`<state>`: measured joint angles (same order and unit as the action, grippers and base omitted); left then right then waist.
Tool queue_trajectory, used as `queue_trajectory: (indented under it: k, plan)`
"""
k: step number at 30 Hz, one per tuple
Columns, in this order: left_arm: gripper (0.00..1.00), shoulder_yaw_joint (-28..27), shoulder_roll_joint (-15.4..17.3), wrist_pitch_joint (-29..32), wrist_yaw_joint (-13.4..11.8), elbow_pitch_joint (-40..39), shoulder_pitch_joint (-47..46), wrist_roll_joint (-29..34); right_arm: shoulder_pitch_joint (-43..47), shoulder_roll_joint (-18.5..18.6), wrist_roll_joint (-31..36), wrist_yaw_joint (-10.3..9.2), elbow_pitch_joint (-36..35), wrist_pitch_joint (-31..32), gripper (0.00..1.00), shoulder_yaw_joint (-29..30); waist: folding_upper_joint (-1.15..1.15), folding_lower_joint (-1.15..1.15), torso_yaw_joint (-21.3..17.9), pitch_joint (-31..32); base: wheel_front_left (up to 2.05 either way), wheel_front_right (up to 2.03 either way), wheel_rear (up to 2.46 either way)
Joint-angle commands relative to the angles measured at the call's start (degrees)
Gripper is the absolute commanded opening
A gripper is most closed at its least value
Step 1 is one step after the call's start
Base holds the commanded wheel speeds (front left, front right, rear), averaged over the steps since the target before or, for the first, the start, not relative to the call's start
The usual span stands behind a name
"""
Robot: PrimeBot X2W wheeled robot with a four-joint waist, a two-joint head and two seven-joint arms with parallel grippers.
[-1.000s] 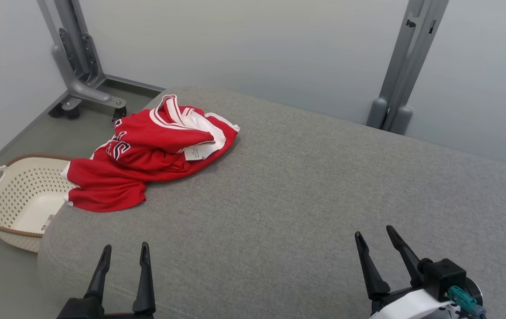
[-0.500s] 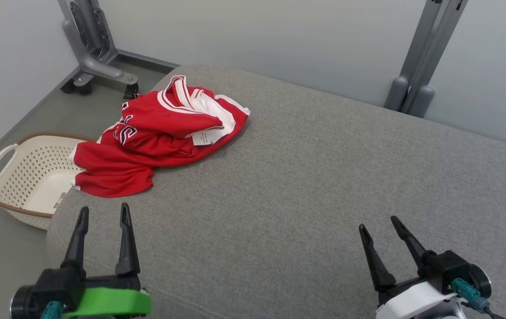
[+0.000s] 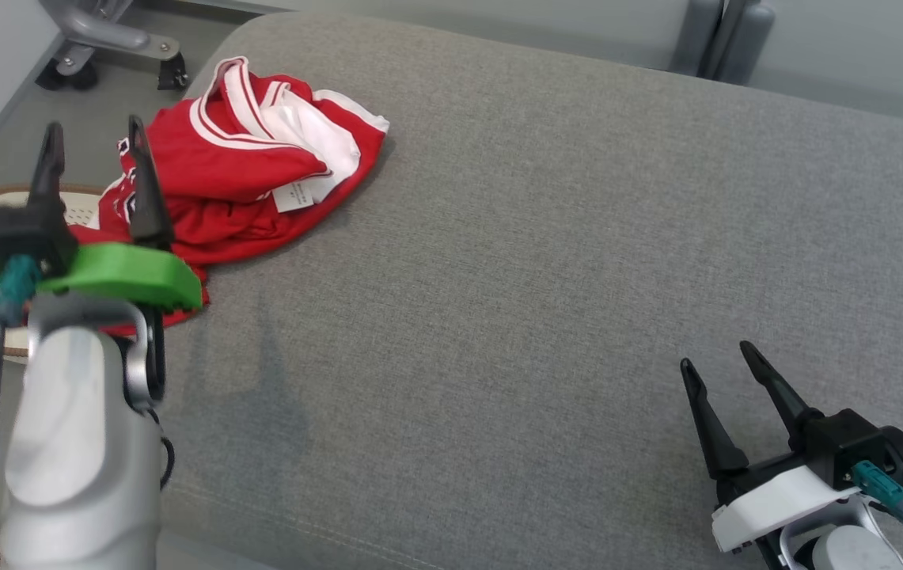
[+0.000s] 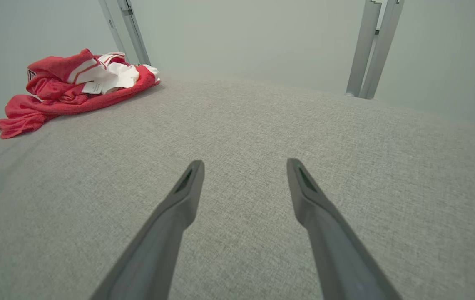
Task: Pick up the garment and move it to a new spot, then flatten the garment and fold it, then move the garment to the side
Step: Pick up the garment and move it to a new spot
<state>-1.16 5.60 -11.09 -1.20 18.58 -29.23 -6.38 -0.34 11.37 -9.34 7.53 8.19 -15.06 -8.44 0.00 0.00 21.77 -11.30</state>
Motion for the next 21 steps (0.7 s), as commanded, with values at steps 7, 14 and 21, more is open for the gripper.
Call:
queue_trajectory:
  k: [7,14,21]
  plan:
    - [1.0,-3.1,2.8,16.8,-1.5,20.1,-20.6,-3.9,-2.3,3.7,-0.4,-0.08,-1.6,-0.2,1.0,0.4,0.0,0.0,-5.0,-8.8,0.0,0.0,0.0]
    - [1.0,-3.3,5.8,29.8,-2.3,34.2,-31.1,-5.1,-3.8,7.0,-0.8,-0.08,-3.5,-0.2,1.0,0.1,0.0,0.0,-7.8,-14.0,0.0,0.0,0.0]
    - [1.0,-4.3,5.9,33.8,-1.8,41.1,-34.7,-7.3,-4.4,8.2,-1.1,-0.08,-4.9,-0.2,1.0,1.9,0.0,0.0,-9.4,-17.4,0.0,0.0,0.0]
